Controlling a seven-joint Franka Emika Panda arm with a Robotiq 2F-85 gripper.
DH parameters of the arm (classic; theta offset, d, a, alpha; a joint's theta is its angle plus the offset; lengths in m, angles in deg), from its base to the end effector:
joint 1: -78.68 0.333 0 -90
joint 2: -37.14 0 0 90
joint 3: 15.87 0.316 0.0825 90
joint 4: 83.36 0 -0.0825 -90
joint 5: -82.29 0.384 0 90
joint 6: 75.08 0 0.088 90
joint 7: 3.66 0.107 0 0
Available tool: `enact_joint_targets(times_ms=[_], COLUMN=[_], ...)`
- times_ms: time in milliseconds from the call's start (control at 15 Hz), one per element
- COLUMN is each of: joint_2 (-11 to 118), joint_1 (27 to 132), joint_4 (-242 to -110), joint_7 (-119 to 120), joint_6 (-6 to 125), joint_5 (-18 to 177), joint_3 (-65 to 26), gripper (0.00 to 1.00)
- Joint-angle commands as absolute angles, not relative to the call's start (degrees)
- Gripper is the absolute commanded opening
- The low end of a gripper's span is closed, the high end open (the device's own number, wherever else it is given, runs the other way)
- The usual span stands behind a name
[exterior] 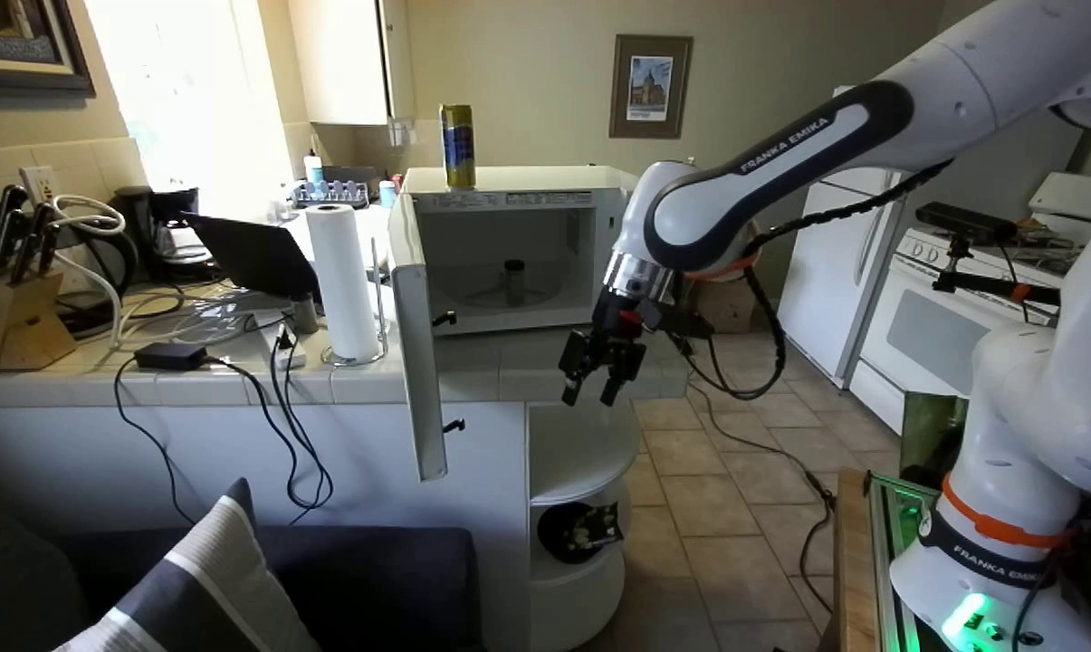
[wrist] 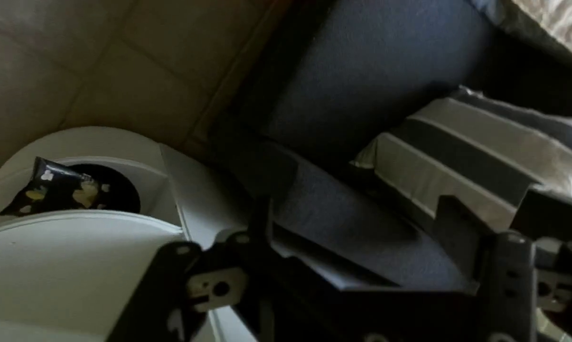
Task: Rotate the microwave plate
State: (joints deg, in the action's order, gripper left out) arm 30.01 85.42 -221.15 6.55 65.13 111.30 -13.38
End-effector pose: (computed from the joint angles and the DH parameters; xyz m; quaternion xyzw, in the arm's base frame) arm 0.4858 0.0795 0.3783 -0.9636 0.1866 -0.0507 0.1843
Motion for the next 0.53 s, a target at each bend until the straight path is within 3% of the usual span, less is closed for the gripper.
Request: enact_joint_targets(times_ms=[0,467], joint_2=[35.8,39.0], joint_1=[83.2,81.5], joint_4=[-216.5,-213.2], joint_7=[8.7,18.3], joint_6=[69.3,86.2], joint_5=[117.0,121.3], joint_3=[-14.8,-14.5], gripper=[0.56,0.03])
